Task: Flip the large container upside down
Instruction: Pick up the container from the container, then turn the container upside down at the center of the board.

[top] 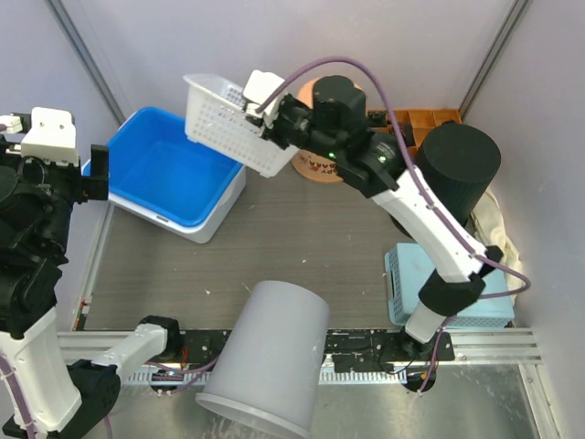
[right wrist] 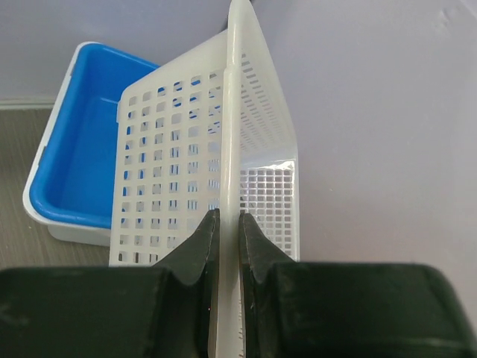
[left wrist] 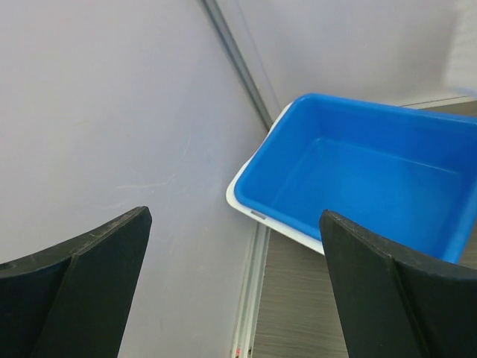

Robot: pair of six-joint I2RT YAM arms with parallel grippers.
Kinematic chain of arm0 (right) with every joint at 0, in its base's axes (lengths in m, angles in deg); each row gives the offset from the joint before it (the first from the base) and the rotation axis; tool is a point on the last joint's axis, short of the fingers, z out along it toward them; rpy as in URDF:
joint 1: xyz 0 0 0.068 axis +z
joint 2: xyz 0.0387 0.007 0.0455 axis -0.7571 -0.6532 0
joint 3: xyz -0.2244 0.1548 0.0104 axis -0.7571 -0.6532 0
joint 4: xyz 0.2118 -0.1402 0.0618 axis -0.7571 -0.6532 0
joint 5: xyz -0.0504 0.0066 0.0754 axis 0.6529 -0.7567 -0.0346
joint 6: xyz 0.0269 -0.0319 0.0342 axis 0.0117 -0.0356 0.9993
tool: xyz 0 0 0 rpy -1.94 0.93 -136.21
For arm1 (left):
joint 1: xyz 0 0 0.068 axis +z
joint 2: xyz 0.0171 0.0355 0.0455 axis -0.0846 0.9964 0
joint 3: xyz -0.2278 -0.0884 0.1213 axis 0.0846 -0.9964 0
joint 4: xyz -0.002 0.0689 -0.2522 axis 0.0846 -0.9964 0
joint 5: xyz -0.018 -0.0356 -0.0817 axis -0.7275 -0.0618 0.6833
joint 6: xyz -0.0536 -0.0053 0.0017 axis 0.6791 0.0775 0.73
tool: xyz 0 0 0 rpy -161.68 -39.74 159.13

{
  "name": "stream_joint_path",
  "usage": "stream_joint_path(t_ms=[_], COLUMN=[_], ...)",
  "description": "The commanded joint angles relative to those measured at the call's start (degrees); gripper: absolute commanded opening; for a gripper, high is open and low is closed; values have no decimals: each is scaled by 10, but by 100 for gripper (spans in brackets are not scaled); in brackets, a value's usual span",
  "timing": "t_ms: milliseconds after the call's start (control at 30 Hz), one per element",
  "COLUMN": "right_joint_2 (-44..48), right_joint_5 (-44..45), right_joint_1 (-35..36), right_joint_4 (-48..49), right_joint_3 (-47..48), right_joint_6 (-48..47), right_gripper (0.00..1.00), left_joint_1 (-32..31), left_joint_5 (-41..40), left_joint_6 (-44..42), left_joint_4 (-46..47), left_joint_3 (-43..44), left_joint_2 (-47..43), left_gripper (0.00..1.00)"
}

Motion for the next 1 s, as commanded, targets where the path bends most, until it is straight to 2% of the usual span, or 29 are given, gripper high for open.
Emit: stream_joint_path(t_ms=[0,133,233,300,367,433,500,600,700,833,967], right_joint_2=[114,163,190,203,212,224,240,254,270,289,292], right_joint_5=[72,93,59,7,-92,-209,-328,-439,-452,-466,-469], right_joint_1=[2,2,1,-23,-80,-158,-235,-302,-322,-375,-385], right_joint_4=[1,-60,-144,-174,-183,-163,-92,-21,17,80,142], right_joint_3=[2,-1,-20,-40,-62,-95,-163,-230,-289,-412,-508], right_joint_6=[-8,51,113,179,291,403,523,650,694,786,823], right_gripper=[1,1,1,1,1,1,1,1,1,1,1], left_joint_1=[21,50,73,90,111,133,149,159,159,159,160], left_joint_5=[-34,-10,9,21,42,67,86,94,93,93,96], left_joint_6=[6,28,42,53,70,84,95,97,94,92,91], left_joint_4=[43,34,25,23,20,16,14,14,13,15,16], left_joint_3=[-18,-16,-19,-24,-30,-35,-44,-57,-65,-80,-94], left_joint_2=[22,32,36,37,38,37,36,33,30,22,17], left_gripper=[98,98,98,98,98,98,98,98,98,98,98])
